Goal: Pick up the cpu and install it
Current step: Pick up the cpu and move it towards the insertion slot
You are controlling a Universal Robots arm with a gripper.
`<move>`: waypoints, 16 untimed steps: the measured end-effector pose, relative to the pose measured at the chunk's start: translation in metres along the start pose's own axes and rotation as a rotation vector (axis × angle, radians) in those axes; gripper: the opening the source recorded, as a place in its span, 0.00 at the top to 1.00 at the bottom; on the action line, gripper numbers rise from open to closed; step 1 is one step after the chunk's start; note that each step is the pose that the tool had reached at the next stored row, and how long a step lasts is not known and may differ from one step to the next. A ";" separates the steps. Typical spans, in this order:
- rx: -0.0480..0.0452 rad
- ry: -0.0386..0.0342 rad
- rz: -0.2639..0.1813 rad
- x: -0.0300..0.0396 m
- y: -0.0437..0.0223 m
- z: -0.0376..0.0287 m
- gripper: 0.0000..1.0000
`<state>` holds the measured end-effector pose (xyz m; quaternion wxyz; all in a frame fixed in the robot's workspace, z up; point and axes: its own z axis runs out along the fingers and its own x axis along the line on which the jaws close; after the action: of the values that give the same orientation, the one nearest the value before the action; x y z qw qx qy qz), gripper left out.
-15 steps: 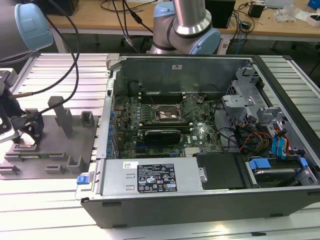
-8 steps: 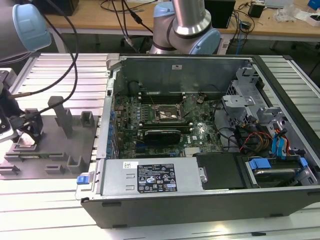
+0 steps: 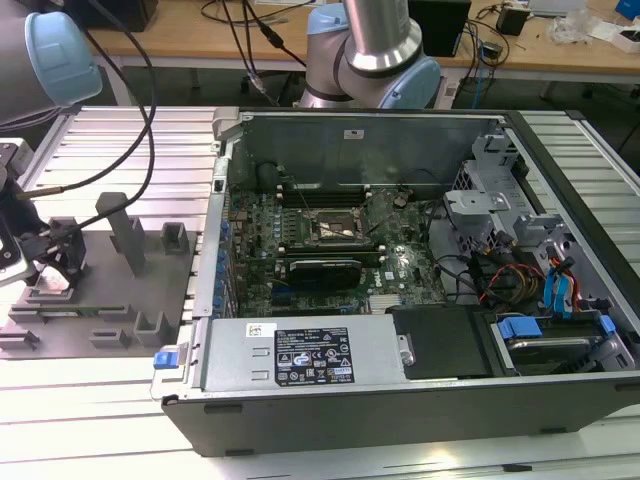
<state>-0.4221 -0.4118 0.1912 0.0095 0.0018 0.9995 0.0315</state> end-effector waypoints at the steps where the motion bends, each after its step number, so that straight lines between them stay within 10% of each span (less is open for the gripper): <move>1: -0.0003 0.0000 0.000 0.0000 0.0000 0.0005 0.40; 16: -0.0009 0.0000 0.000 0.0000 -0.0002 0.0027 0.40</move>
<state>-0.4221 -0.4118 0.1884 0.0095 0.0019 0.9994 0.0319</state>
